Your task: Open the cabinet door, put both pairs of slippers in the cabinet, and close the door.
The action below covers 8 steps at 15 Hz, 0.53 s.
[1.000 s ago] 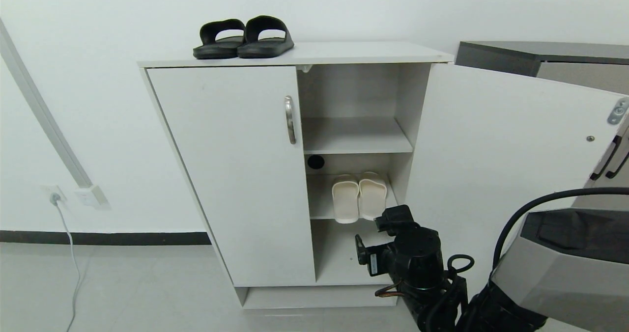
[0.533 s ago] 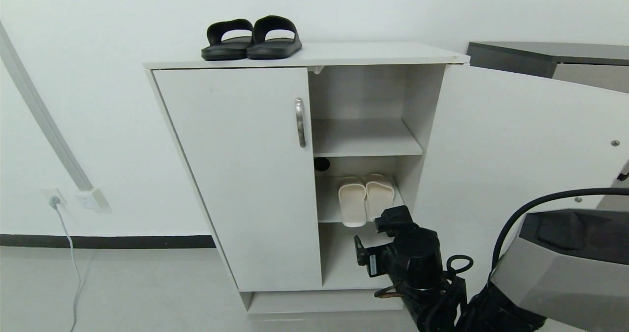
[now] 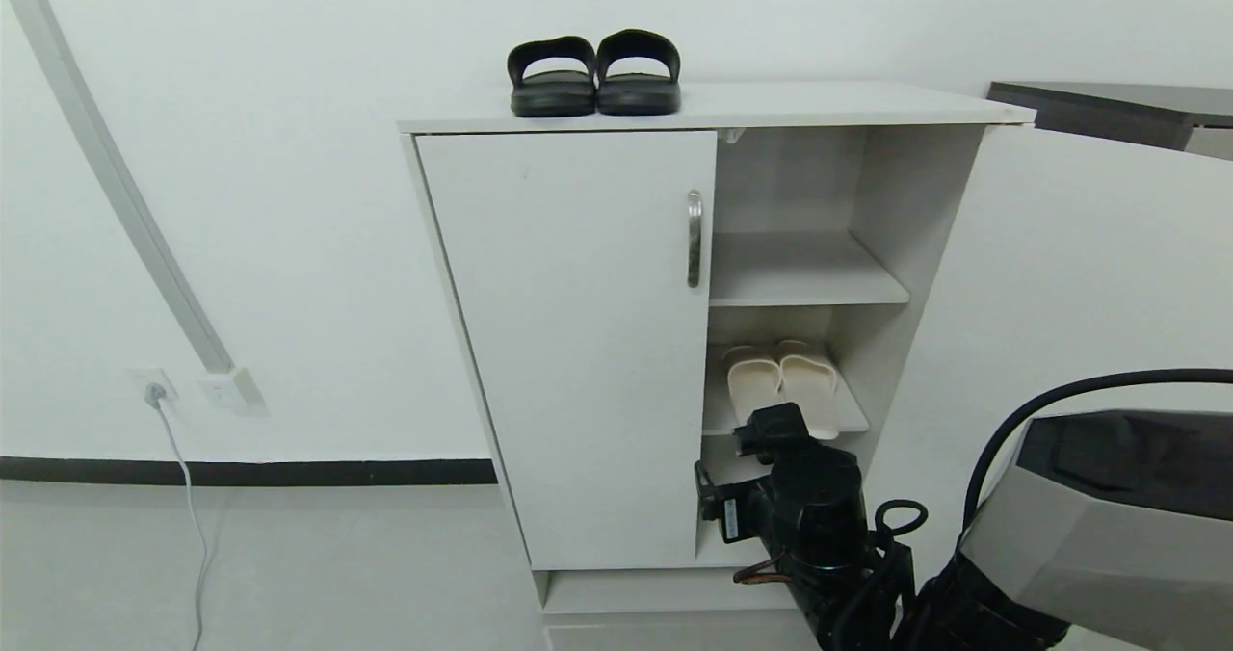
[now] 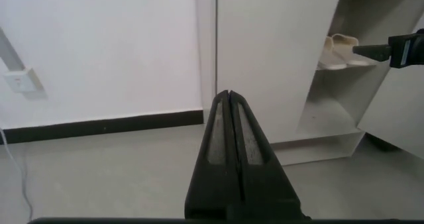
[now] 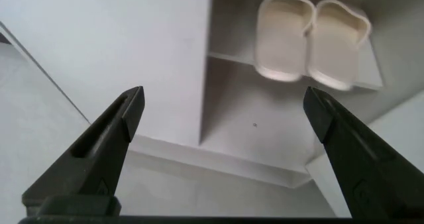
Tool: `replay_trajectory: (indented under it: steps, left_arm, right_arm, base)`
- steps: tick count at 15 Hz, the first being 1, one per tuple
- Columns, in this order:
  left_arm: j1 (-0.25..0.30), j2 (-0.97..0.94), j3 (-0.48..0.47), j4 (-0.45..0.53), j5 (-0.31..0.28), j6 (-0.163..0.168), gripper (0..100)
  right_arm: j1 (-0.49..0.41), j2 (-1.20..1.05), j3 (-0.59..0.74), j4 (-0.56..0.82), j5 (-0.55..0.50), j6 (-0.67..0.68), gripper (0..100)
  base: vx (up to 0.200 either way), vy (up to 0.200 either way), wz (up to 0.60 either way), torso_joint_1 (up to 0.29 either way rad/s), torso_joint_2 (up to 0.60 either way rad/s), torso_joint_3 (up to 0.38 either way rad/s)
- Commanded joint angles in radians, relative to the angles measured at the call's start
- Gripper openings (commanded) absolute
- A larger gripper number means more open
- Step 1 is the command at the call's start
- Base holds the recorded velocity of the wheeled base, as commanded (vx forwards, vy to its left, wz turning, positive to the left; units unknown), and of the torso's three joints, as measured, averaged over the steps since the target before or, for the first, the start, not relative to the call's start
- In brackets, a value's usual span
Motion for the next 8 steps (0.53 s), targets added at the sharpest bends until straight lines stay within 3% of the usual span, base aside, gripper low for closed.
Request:
replay_trajectory:
  steps: [1,8]
  left_arm:
    - [0.0,0.002,0.0,0.0,-0.001,0.0,0]
    - [0.0,0.002,0.0,0.0,-0.001,0.0,0]
  right_arm:
    - [0.002,0.0,0.0,-0.001,0.0,0.0,100]
    - [0.002,0.0,0.002,-0.015,0.0,0.0,100]
  base:
    - [0.0,0.2,0.0,0.002,0.0,0.002]
    - [0.0,0.2,0.0,0.002,0.0,0.002]
